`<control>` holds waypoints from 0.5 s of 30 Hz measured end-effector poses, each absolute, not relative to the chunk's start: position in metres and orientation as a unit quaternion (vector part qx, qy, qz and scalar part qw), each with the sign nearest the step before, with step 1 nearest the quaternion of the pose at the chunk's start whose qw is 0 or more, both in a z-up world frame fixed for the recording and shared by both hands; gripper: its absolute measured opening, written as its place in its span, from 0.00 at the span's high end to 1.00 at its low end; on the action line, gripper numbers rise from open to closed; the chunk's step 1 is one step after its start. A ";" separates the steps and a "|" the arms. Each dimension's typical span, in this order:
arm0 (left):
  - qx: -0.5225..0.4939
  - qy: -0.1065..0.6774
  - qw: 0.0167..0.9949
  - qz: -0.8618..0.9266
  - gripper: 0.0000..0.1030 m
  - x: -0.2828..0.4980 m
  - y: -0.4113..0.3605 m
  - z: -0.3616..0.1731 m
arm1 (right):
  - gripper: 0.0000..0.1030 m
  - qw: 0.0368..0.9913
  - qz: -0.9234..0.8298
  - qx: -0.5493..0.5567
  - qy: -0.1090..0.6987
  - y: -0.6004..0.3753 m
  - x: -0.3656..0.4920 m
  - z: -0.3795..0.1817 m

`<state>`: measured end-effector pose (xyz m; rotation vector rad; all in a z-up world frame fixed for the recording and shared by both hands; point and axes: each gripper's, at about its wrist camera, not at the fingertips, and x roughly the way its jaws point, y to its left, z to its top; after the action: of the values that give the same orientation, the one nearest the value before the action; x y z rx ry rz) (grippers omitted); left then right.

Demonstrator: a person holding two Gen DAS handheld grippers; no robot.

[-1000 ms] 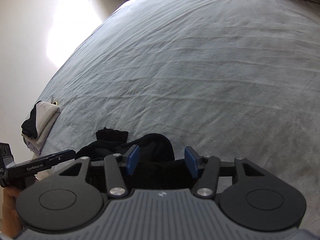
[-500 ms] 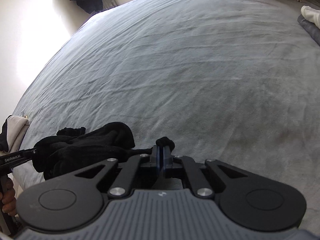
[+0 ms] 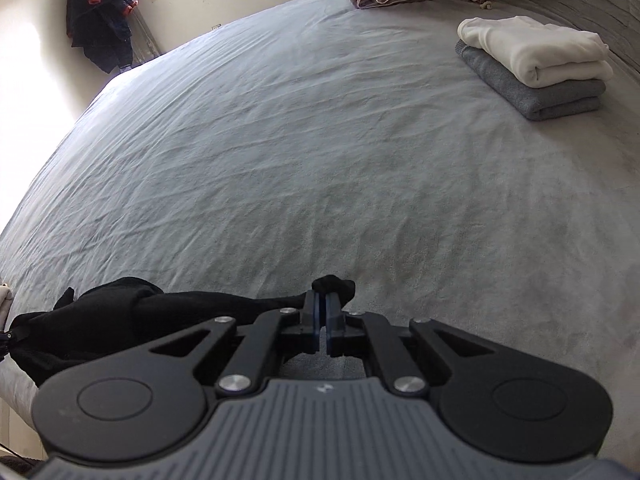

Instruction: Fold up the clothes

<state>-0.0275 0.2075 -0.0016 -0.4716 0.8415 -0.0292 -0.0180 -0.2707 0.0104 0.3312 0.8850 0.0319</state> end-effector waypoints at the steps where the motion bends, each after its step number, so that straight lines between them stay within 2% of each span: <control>1: -0.235 0.414 0.879 -0.015 0.96 -0.027 0.208 -0.007 | 0.95 0.888 0.016 0.160 0.430 -0.269 -0.017 0.007; 2: -0.243 0.423 0.873 -0.017 0.96 -0.026 0.209 -0.012 | 0.93 0.886 0.017 0.160 0.435 -0.268 -0.017 0.003; 4: -0.252 0.430 0.867 -0.025 0.81 -0.029 0.210 -0.016 | 0.84 0.884 0.023 0.163 0.437 -0.266 -0.019 0.003; 5: -0.254 0.432 0.865 -0.028 0.76 -0.032 0.211 -0.016 | 0.84 0.883 0.027 0.163 0.439 -0.265 -0.020 0.004; 6: -0.256 0.435 0.863 -0.028 0.69 -0.035 0.212 -0.016 | 0.77 0.882 0.030 0.163 0.442 -0.264 -0.020 0.004; 7: -0.261 0.438 0.860 -0.030 0.68 -0.037 0.214 -0.016 | 0.64 0.880 0.031 0.168 0.443 -0.265 -0.022 0.005; 8: -0.268 0.441 0.856 -0.033 0.67 -0.040 0.215 -0.017 | 0.60 0.879 0.031 0.174 0.444 -0.265 -0.023 0.006; 15: -0.294 0.452 0.839 -0.065 0.59 -0.060 0.218 -0.013 | 0.58 0.856 0.065 0.233 0.458 -0.267 -0.044 0.007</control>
<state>-0.0602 0.2175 -0.0127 -0.6226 0.9568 -0.1373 -0.0436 -0.2665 0.0065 0.4889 0.9620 0.1361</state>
